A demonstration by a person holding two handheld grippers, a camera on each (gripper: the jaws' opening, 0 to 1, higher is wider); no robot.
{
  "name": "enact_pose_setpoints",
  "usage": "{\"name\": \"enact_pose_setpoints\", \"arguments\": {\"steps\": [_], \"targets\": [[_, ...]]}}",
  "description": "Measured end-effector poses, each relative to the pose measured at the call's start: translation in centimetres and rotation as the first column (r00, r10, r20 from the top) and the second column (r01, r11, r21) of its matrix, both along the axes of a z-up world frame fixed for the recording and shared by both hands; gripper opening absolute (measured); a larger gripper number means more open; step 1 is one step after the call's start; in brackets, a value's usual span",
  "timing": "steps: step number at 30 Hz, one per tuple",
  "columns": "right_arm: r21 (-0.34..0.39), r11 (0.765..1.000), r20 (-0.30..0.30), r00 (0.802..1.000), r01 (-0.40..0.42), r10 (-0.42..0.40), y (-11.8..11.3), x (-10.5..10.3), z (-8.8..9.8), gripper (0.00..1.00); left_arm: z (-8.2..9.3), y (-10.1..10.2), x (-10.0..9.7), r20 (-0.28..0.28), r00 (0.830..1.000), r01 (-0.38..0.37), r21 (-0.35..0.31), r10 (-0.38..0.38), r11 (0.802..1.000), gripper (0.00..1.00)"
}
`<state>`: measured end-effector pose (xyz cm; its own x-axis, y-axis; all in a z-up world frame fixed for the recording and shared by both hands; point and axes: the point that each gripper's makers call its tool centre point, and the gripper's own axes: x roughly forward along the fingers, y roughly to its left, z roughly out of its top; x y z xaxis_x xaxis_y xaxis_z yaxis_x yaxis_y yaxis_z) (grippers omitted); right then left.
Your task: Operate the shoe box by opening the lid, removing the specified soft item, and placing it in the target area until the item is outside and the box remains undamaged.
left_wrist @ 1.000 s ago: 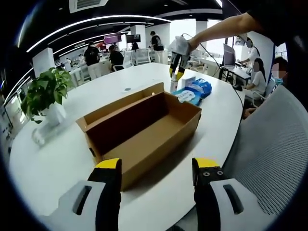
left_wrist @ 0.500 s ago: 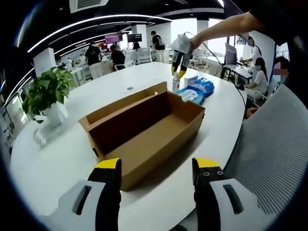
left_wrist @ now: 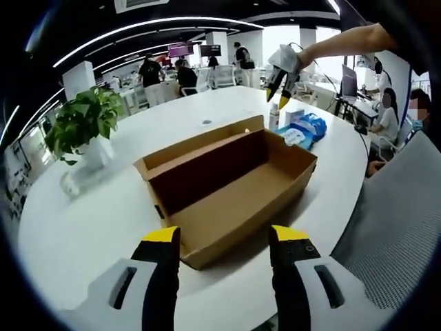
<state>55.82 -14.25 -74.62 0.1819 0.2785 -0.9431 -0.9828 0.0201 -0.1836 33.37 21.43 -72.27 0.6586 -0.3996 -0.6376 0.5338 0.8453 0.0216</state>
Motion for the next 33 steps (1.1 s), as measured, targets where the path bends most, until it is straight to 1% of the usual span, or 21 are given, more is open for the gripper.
{"name": "enact_pose_setpoints", "arguments": {"steps": [2,3,7,9,10,11,12,14,16,18,20,21,23,26,27,28,29,31,32,33], "targets": [[0.015,1.000,0.005,1.000,0.015,-0.015,0.2,0.2,0.3,0.34,0.0,0.5,0.3,-0.002,0.999,-0.034,-0.004,0.034,0.999,0.48],[0.029,0.999,0.003,0.999,0.031,-0.032,0.4,0.2,0.5,0.34,-0.1,0.9,0.5,-0.008,0.998,-0.064,0.000,0.064,0.998,0.46],[0.074,0.994,0.000,0.996,0.086,-0.086,1.0,0.6,1.4,0.36,-0.3,1.9,1.0,-0.016,0.993,-0.120,0.004,0.120,0.993,0.40],[0.098,0.989,-0.007,0.994,0.113,-0.113,1.5,0.7,1.7,0.36,-0.5,2.4,1.2,-0.031,0.988,-0.153,0.006,0.153,0.988,0.38],[0.115,0.984,-0.012,0.991,0.135,-0.134,1.8,0.8,1.9,0.36,-0.8,2.8,1.3,-0.042,0.984,-0.170,0.022,0.170,0.985,0.37],[0.121,0.982,-0.015,0.990,0.143,-0.142,1.9,0.9,2.0,0.36,-1.0,3.0,1.4,-0.044,0.983,-0.175,0.038,0.176,0.984,0.36],[0.133,0.976,-0.015,0.985,0.170,-0.170,2.1,1.1,2.1,0.36,-1.2,3.3,1.5,-0.047,0.981,-0.184,0.053,0.187,0.982,0.34],[0.151,0.969,-0.028,0.981,0.194,-0.192,2.5,1.3,2.2,0.35,-1.4,3.5,1.7,-0.054,0.978,-0.197,0.043,0.200,0.979,0.33],[0.173,0.954,-0.047,0.969,0.246,-0.242,3.0,1.4,2.3,0.35,-1.7,3.6,1.8,-0.066,0.973,-0.218,0.031,0.220,0.975,0.32],[0.198,0.935,-0.066,0.956,0.293,-0.286,3.7,1.5,2.4,0.34,-2.1,3.7,1.8,-0.080,0.969,-0.231,0.037,0.233,0.972,0.31],[0.219,0.913,-0.083,0.938,0.346,-0.335,4.3,1.6,2.5,0.32,-2.7,3.9,1.8,-0.105,0.961,-0.254,0.035,0.256,0.967,0.29],[0.236,0.900,-0.098,0.931,0.366,-0.353,4.7,1.8,2.3,0.32,-3.0,4.0,1.8,-0.115,0.957,-0.264,0.033,0.266,0.964,0.28],[0.250,0.881,-0.109,0.916,0.401,-0.386,5.2,2.0,2.3,0.31,-3.3,4.3,1.8,-0.128,0.947,-0.291,0.037,0.294,0.956,0.26],[0.292,0.848,-0.139,0.896,0.443,-0.421,6.5,2.2,2.3,0.31,-3.7,4.3,1.8,-0.142,0.940,-0.311,0.025,0.311,0.950,0.23],[0.294,0.829,-0.138,0.879,0.476,-0.456,6.8,2.5,2.3,0.30,-3.8,4.4,1.9,-0.144,0.937,-0.320,0.015,0.319,0.947,0.22],[0.301,0.818,-0.140,0.871,0.490,-0.470,7.1,2.6,2.2,0.30,-4.0,4.4,1.9,-0.147,0.935,-0.326,0.014,0.324,0.945,0.22],[0.302,0.802,-0.148,0.857,0.515,-0.494,7.2,3.0,2.1,0.29,-4.0,4.5,2.0,-0.148,0.933,-0.331,0.012,0.329,0.944,0.21],[0.314,0.778,-0.168,0.838,0.544,-0.519,7.8,3.3,1.9,0.28,-4.2,4.5,2.1,-0.155,0.927,-0.346,0.003,0.343,0.938,0.17],[0.310,0.753,-0.186,0.814,0.580,-0.551,8.0,3.3,1.7,0.27,-4.3,4.6,2.1,-0.158,0.923,-0.355,0.004,0.351,0.935,0.15],[0.309,0.742,-0.191,0.803,0.595,-0.565,8.1,3.4,1.6,0.27,-4.4,4.7,2.2,-0.160,0.921,-0.359,0.002,0.355,0.933,0.14]]}}
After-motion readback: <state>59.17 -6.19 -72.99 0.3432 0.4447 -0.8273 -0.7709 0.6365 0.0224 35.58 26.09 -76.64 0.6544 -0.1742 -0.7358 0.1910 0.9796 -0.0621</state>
